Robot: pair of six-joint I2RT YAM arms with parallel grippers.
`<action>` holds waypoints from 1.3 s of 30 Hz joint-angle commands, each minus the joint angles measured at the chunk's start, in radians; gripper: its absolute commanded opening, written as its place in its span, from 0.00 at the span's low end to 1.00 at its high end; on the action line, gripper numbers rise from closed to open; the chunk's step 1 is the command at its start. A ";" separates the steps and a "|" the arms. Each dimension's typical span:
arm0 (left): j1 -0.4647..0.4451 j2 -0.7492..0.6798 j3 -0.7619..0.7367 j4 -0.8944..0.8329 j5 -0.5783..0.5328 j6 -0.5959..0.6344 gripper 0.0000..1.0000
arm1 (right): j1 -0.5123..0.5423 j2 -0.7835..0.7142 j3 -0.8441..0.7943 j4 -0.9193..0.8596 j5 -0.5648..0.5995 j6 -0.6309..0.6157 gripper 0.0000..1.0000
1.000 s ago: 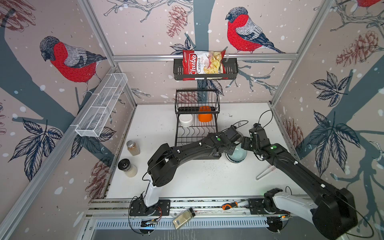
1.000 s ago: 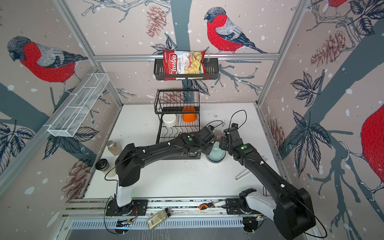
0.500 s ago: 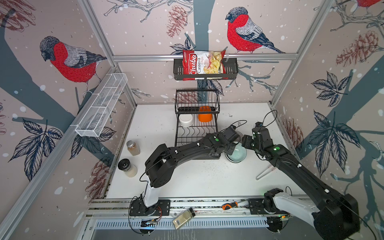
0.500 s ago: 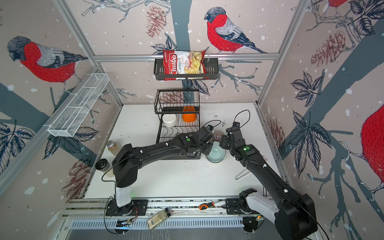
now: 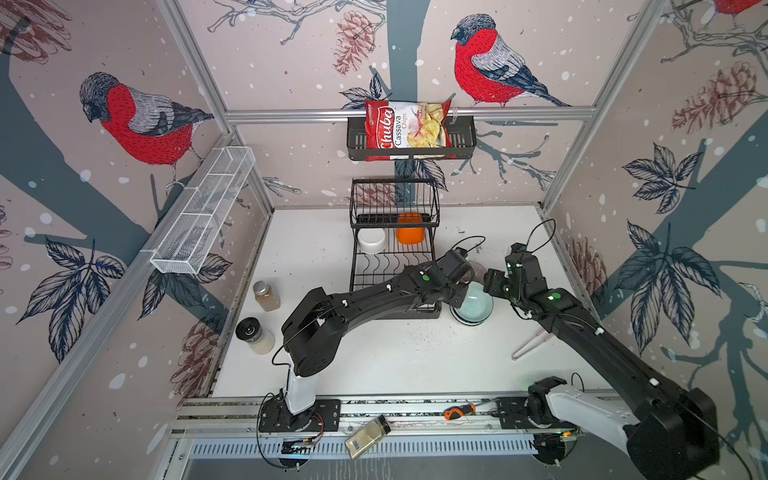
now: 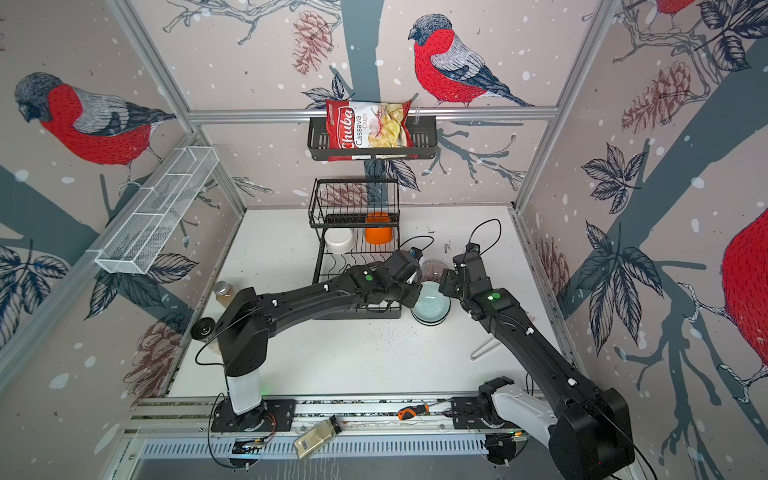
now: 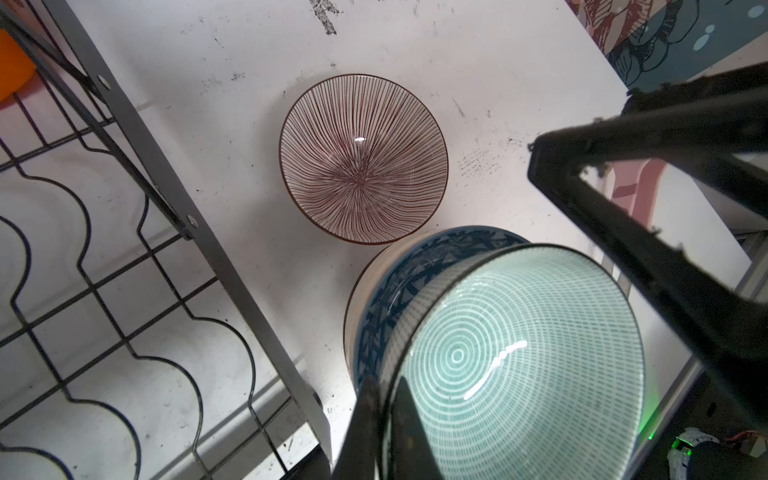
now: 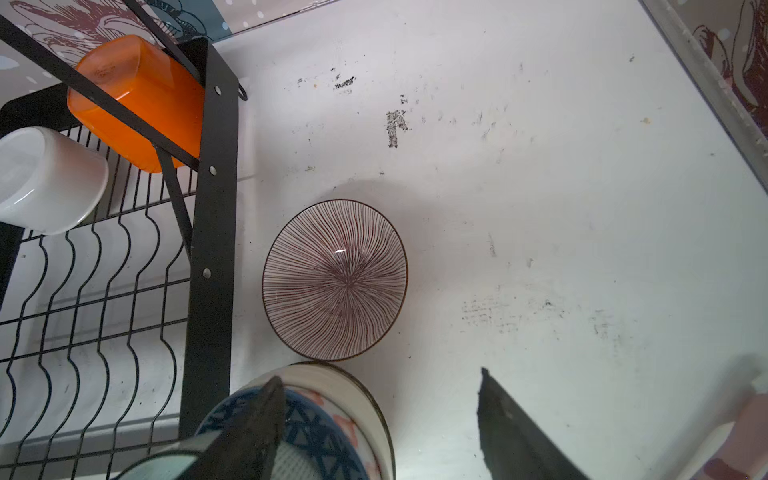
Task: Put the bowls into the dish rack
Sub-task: 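Lift the green-striped bowl with the left gripper while the right gripper draws back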
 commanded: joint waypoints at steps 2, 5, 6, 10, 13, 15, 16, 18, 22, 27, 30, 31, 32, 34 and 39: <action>0.019 -0.038 -0.030 0.079 0.023 -0.021 0.00 | 0.001 -0.004 0.013 0.028 -0.027 -0.011 0.73; 0.035 -0.059 -0.054 0.079 0.013 -0.024 0.00 | -0.002 -0.007 0.022 0.036 -0.058 -0.015 0.74; 0.042 -0.067 -0.064 0.080 0.010 -0.027 0.00 | -0.003 -0.009 0.027 0.038 -0.074 -0.017 0.74; 0.069 -0.111 -0.112 0.111 0.021 -0.038 0.00 | -0.003 -0.019 0.048 0.055 -0.113 -0.022 0.75; 0.086 -0.137 -0.139 0.130 0.033 -0.039 0.00 | -0.002 -0.028 0.055 0.080 -0.140 -0.026 0.77; 0.091 -0.146 -0.144 0.136 0.039 -0.039 0.00 | -0.002 -0.033 0.057 0.097 -0.161 -0.027 0.79; 0.092 -0.151 -0.147 0.140 0.043 -0.038 0.00 | -0.002 -0.034 0.058 0.102 -0.173 -0.028 0.79; 0.094 -0.154 -0.153 0.150 0.058 -0.038 0.00 | -0.002 -0.033 0.059 0.109 -0.187 -0.032 0.81; 0.094 -0.151 -0.148 0.166 0.091 -0.036 0.00 | -0.003 -0.030 0.062 0.112 -0.199 -0.034 0.81; 0.105 -0.166 -0.151 0.181 0.105 -0.038 0.00 | -0.002 -0.033 0.062 0.123 -0.227 -0.041 0.83; 0.116 -0.177 -0.155 0.184 0.106 -0.038 0.00 | -0.002 -0.033 0.066 0.134 -0.253 -0.047 0.86; 0.120 -0.181 -0.159 0.183 0.106 -0.038 0.00 | -0.002 -0.032 0.069 0.139 -0.263 -0.048 0.86; 0.127 -0.186 -0.162 0.182 0.107 -0.038 0.00 | -0.002 -0.033 0.070 0.146 -0.279 -0.052 0.88; 0.140 -0.200 -0.174 0.187 0.111 -0.038 0.00 | -0.003 -0.030 0.072 0.161 -0.313 -0.056 0.90; 0.201 -0.253 -0.241 0.215 0.125 -0.053 0.00 | 0.007 -0.005 0.079 0.204 -0.373 -0.064 0.92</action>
